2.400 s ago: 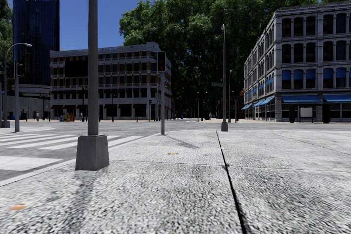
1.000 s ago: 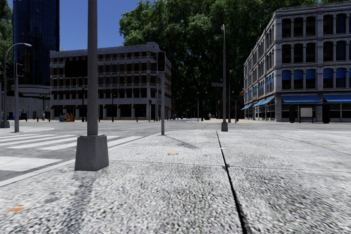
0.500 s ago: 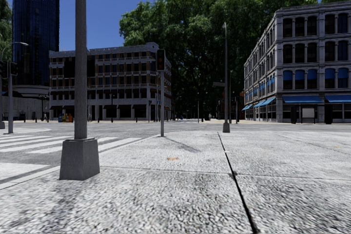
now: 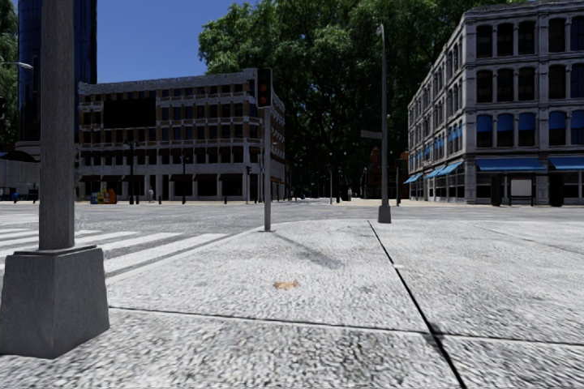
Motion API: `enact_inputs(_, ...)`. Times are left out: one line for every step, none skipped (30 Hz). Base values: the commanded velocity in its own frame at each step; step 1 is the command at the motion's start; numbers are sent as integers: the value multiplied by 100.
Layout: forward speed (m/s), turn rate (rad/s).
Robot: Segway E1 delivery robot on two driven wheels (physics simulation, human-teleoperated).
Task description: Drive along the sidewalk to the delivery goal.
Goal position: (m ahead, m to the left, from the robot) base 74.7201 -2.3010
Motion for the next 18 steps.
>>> enact_inputs(200, 0)
enact_inputs(200, 0)
enact_inputs(200, 0)
enact_inputs(200, 0)
enact_inputs(200, 0)
enact_inputs(200, 0)
enact_inputs(200, 0)
enact_inputs(200, 0)
enact_inputs(200, 0)
enact_inputs(200, 0)
enact_inputs(200, 0)
enact_inputs(200, 0)
enact_inputs(200, 0)
enact_inputs(191, 0)
enact_inputs(186, 0)
enact_inputs(186, 0)
enact_inputs(186, 0)
enact_inputs(185, 0)
